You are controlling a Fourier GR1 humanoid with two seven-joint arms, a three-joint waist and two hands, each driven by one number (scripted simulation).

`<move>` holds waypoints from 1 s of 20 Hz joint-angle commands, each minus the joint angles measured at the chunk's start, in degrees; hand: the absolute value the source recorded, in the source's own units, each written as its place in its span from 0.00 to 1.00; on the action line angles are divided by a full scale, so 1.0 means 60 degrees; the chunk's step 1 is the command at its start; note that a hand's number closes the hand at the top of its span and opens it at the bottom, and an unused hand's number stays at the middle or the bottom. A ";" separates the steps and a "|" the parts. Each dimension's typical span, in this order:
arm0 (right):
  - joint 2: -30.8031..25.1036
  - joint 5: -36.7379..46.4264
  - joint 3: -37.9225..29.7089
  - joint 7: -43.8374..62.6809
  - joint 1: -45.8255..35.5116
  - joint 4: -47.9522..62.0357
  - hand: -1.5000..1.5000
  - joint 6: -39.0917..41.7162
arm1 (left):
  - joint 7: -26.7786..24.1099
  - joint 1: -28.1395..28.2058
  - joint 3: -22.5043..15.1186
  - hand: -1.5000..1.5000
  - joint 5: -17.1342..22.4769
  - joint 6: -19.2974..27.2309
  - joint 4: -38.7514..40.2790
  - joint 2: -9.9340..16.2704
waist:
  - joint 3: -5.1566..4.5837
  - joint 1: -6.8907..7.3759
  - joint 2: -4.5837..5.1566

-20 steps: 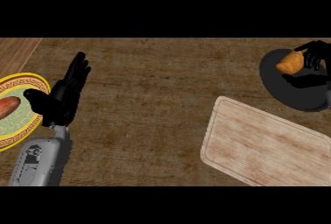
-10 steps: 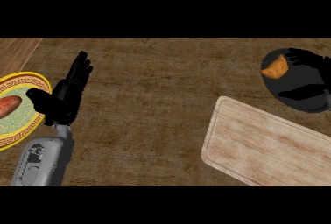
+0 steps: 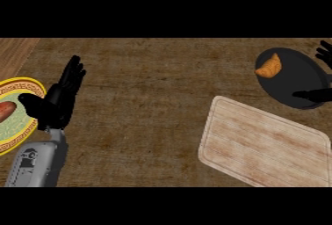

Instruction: Pick the croissant from the cutting board and place it in the pan

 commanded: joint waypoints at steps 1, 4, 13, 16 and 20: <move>-0.0682 -0.0520 -0.0380 -0.0697 0.0414 0.0447 0.00 0.1950 | -0.0198 0.0078 0.0212 0.50 0.0132 -0.0064 0.0389 0.0036 | -0.0022 -0.0328 -0.0091; -0.1372 -0.0708 -0.0481 -0.0949 0.0600 0.0564 0.00 0.3344 | -0.0161 0.0216 -0.0015 0.50 -0.0179 0.0223 0.0049 -0.0116 | -0.0019 -0.0323 -0.0134; -0.2536 -0.1038 -0.0254 -0.2234 0.2086 0.0130 0.00 0.5405 | 0.0143 0.0315 0.0298 0.50 0.0035 0.0203 -0.0247 0.0088 | -0.0024 -0.0616 -0.0250; -0.2674 -0.1337 -0.0326 -0.2093 0.2208 0.0042 0.00 0.5545 | 0.0473 0.0303 0.0401 0.50 0.0097 0.0108 -0.0309 0.0287 | -0.0030 -0.0644 -0.0284; -0.2860 -0.1324 0.0032 -0.2159 0.2608 -0.0247 0.00 0.5795 | 0.0044 0.0824 0.0341 0.50 0.0156 -0.0079 -0.0405 0.0221 | -0.0037 -0.0608 -0.0299</move>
